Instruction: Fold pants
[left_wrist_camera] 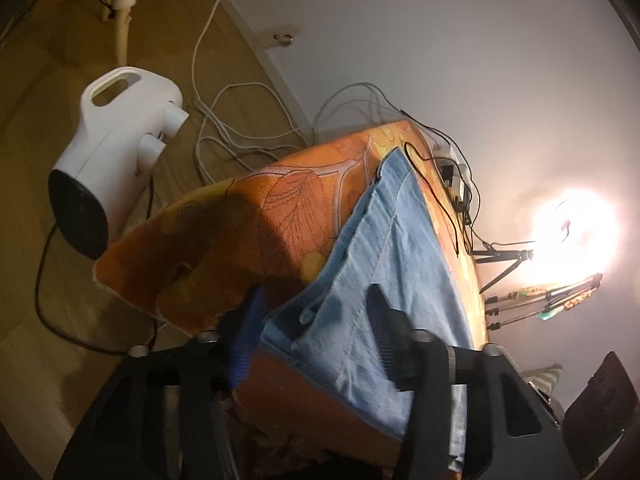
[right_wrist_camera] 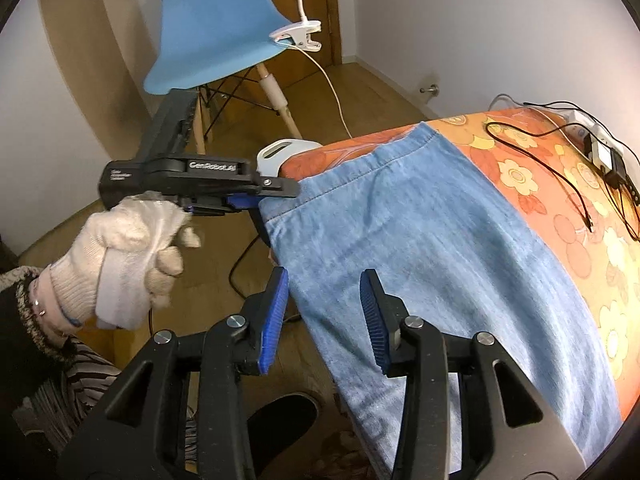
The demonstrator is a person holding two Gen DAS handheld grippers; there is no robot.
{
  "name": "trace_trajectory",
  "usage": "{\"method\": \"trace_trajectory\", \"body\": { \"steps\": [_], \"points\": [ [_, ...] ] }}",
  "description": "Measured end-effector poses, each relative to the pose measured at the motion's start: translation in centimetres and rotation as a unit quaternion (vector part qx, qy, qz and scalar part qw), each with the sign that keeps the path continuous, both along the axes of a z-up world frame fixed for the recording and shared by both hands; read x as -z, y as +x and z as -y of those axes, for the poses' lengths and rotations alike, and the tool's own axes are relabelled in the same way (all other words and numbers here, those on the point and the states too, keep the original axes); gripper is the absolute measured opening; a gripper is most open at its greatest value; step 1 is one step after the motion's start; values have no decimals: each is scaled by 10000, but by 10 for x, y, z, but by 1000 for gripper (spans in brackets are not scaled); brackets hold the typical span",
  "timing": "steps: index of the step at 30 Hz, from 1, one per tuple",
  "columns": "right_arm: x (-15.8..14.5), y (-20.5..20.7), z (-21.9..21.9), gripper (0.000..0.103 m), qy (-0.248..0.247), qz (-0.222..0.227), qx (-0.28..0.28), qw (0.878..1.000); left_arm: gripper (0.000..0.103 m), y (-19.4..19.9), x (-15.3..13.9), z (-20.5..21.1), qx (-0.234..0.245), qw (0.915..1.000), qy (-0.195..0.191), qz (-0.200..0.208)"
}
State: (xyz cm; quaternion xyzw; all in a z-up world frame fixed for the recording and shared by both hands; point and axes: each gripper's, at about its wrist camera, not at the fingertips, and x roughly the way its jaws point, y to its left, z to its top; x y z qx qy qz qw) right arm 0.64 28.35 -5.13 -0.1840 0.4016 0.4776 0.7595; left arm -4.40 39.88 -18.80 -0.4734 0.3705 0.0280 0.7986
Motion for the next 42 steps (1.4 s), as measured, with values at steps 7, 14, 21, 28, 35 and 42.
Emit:
{"method": "trace_trajectory", "body": {
  "steps": [7,14,21,28,35,42],
  "points": [
    [7,4,3,39,-52,-37,39,10000,54,13,12,1,105,9995,-297,33],
    [4,21,9,39,74,-212,292,9993,36,5,4,14,208,9996,-196,-35],
    [-12,47,-8,52,363,-581,616,9957,21,-8,-16,25,97,9999,111,22],
    [-4,86,-36,65,579,-1412,985,9834,13,-6,-35,46,374,9981,303,385],
    [19,119,-71,66,473,-1978,1400,9691,13,1,-42,64,673,9950,550,488],
    [60,129,-99,34,-76,-2186,1455,9649,13,7,-54,80,908,9879,1174,455]
  ]
}}
